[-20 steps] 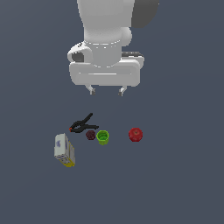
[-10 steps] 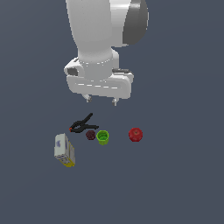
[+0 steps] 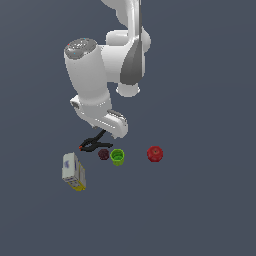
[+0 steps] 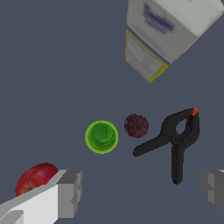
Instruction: Pick up a designated object from a clutter of objects.
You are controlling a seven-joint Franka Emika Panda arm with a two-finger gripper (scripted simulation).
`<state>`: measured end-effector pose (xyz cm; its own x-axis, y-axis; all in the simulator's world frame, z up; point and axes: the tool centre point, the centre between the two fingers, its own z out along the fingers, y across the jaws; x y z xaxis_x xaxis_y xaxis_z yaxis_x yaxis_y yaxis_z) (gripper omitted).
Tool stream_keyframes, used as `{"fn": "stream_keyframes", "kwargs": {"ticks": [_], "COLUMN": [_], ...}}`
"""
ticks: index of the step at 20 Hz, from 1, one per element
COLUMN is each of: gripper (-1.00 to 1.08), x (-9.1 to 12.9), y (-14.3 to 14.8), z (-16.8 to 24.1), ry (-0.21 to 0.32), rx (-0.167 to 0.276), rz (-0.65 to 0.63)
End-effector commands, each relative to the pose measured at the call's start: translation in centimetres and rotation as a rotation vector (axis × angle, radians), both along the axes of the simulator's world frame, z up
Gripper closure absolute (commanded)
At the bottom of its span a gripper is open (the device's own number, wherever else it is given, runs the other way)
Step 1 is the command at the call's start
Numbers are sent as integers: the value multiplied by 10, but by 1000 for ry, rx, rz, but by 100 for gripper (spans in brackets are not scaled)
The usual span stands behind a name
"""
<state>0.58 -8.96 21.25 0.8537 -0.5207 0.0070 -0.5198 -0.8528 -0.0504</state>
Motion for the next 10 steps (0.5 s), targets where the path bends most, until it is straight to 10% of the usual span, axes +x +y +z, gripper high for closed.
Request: {"fn": "stream_keyframes", "kwargs": {"ticks": [1,10], "gripper": [-92,-92], "x": [-8,-45], "y": [-16,-65], "z": [-28,-108], "ry": [8,32], "rx": [1,-12], "rz": [-107,-430]}}
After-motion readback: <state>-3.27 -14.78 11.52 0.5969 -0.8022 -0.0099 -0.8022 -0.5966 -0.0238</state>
